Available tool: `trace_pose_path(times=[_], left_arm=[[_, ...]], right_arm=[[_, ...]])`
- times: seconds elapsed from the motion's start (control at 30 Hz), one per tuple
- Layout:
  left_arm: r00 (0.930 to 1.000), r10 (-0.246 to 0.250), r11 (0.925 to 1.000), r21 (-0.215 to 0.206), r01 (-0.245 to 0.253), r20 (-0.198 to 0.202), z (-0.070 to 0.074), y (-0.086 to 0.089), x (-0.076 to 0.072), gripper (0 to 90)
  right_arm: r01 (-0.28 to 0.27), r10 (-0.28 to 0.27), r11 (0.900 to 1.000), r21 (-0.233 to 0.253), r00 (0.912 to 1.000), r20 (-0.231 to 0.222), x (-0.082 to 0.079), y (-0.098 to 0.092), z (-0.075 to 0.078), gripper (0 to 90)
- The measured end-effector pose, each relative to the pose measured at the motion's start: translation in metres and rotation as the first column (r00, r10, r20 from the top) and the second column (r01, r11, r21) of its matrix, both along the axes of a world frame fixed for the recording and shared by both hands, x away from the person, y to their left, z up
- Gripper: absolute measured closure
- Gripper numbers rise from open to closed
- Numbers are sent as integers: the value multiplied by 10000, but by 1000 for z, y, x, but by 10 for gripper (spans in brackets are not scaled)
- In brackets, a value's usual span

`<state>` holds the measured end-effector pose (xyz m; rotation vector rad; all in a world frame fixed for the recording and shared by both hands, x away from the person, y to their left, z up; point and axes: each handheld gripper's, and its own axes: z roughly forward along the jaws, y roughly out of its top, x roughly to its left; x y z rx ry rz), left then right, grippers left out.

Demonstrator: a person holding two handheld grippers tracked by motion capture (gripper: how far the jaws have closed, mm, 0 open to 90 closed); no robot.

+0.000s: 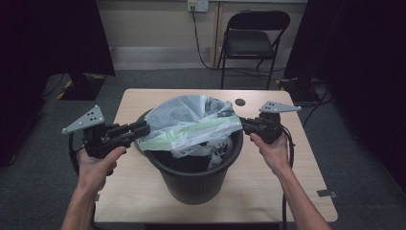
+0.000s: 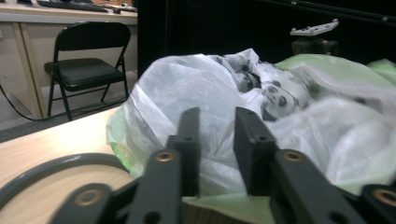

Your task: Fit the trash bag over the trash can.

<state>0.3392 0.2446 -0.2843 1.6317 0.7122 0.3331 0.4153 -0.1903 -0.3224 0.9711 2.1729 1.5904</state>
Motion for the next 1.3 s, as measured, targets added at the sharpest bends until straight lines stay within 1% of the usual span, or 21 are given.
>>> trace_pose_path(times=[0.07,0.1,0.17,0.27,0.3,0.33,0.37,0.43,0.5,0.6,0.67,0.73,0.77,0.83,0.9,0.97,1.03,1.13,1.17,1.23,1.3], left_arm=[[9998,201,9998,-43,-201,-4,2,0,6,623],[9997,258,9997,-38,-258,-32,3,-1,9,585],[9997,228,9997,28,-228,0,4,-1,14,519],[9992,391,9985,381,-387,-96,0,-3,18,496],[9985,533,9964,658,-525,-99,-1,-4,18,502],[9990,413,9964,746,-401,-151,-3,-4,16,498],[9996,244,9968,762,-236,-107,-5,-5,13,513],[9988,466,9957,790,-475,126,-4,-5,3,557],[9985,495,9959,750,-511,237,-3,-2,-5,633],[9991,344,9980,520,-357,260,-3,4,-16,714],[9992,-85,9987,504,66,382,-1,7,-23,844],[9987,-330,9979,569,308,391,0,6,-26,890],[9982,-444,9974,582,421,394,0,5,-26,889],[9962,-771,9967,280,760,406,1,6,-24,818],[9937,-959,9954,37,959,574,4,5,-20,736],[9954,-719,9974,-49,723,640,8,5,-13,653],[9968,-606,9979,-195,617,523,11,5,-2,632],[9994,-83,9995,291,73,350,10,-1,14,547],[9998,-94,9992,393,86,199,8,-2,20,527],[9999,25,9986,534,-19,-113,3,-4,26,522],[9997,207,9971,734,-197,-134,-1,-5,26,584]], right_arm=[[265,-267,9996,130,9995,169,1,-3,6,690],[395,-401,9989,253,9990,211,2,-4,10,675],[676,-689,9970,372,9971,336,3,-7,17,589],[919,-942,9947,469,9943,500,2,-8,25,544],[943,-970,9943,494,9938,538,2,-8,27,530],[922,-953,9942,545,9938,576,1,-8,29,523],[913,-953,9938,630,9935,624,0,-8,31,523],[892,-943,9937,682,9927,757,-1,-7,34,508],[924,-984,9929,755,9919,800,-2,-6,36,505],[855,-924,9931,803,9921,854,-3,-3,38,497],[764,-835,9938,808,9926,883,-3,-1,40,494],[744,-817,9939,815,9926,902,-3,1,41,493],[729,-806,9937,847,9926,908,-3,2,41,491],[670,-752,9937,900,9931,905,-2,4,42,487],[627,-713,9937,927,9932,923,-2,5,43,483],[586,-671,9941,909,9933,942,-1,6,43,480],[573,-663,9937,960,9935,924,-2,5,44,474],[469,-567,9935,1037,9940,937,-3,4,46,458],[481,-584,9935,1028,9933,993,-4,4,47,454],[414,-527,9933,1080,9932,1034,-6,3,48,447],[427,-542,9929,1111,9932,1033,-8,2,49,444]])
